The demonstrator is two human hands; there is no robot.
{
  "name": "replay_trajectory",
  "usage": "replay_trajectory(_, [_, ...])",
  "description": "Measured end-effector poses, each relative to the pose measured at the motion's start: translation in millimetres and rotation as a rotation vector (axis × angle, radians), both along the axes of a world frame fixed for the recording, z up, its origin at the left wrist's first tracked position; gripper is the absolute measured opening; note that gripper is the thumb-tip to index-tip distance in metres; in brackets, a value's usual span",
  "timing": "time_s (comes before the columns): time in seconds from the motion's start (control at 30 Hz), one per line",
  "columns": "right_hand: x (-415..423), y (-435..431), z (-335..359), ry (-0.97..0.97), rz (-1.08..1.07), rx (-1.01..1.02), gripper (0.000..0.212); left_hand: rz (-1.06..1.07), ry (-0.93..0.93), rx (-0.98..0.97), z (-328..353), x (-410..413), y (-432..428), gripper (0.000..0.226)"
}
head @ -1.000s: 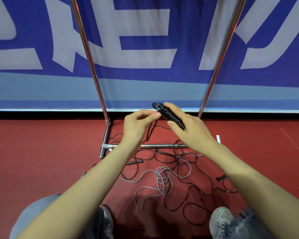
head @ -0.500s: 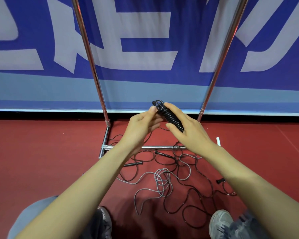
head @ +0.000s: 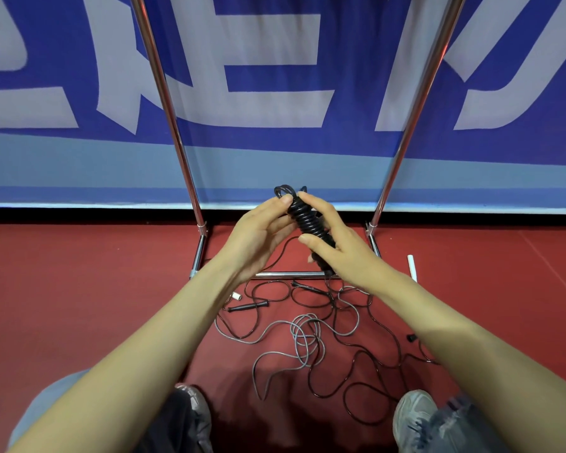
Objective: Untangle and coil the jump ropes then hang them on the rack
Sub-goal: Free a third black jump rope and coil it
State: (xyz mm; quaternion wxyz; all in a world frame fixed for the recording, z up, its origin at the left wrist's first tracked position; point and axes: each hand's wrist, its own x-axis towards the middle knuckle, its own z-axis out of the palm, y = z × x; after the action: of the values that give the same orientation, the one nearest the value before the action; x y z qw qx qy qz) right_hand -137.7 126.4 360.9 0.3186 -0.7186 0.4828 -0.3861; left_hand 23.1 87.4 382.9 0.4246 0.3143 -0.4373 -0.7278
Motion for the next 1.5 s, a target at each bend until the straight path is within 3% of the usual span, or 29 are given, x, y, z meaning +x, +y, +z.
replay_trajectory(0.33, [0, -5, 1, -0.025, 0.03, 0.166, 0.054, 0.075, -0.024, 0.012, -4, -1, -6, 0.017])
replay_trajectory(0.5, [-18, -23, 14, -0.342, -0.261, 0.307, 0.053, -0.128, -0.018, -0.059, 10, 8, -4, 0.02])
replay_trajectory(0.6, [-27, -24, 15, -0.459, -0.182, 0.459, 0.025, -0.277, -0.061, -0.083, 7, 5, 4, 0.025])
replay_trajectory(0.63, [-26, -23, 16, -0.492, -0.166, 0.466, 0.016, -0.29, -0.08, -0.085, 5, 5, 4, 0.024])
replay_trajectory(0.8, [-24, -19, 25, -0.565, -0.167, 0.35, 0.016, -0.15, -0.059, -0.037, -4, 7, -6, 0.015])
replay_trajectory(0.87, [-21, -15, 27, -0.492, -0.16, 0.309, 0.014, -0.061, -0.081, -0.022, -10, 7, -9, 0.016])
replay_trajectory(0.97, [-17, -10, 28, -0.183, -0.164, 0.115, 0.019, 0.013, -0.1, -0.007, -15, 5, -8, 0.015])
replay_trajectory(1.13, [-17, -2, 28, -0.035, -0.003, -0.01, 0.017, 0.06, -0.127, -0.052, -15, 2, -3, 0.016])
replay_trajectory(1.23, [-17, -2, 22, 0.112, 0.079, -0.101, 0.021, 0.036, -0.081, 0.021, -17, 2, -3, 0.014])
replay_trajectory(1.33, [-17, 0, 26, -0.031, 0.089, -0.007, 0.019, -0.012, -0.103, 0.053, -15, 4, -4, 0.014])
replay_trajectory(1.5, [-21, -4, 34, -0.34, -0.093, 0.144, 0.02, -0.045, -0.145, 0.046, -13, 4, -3, 0.012])
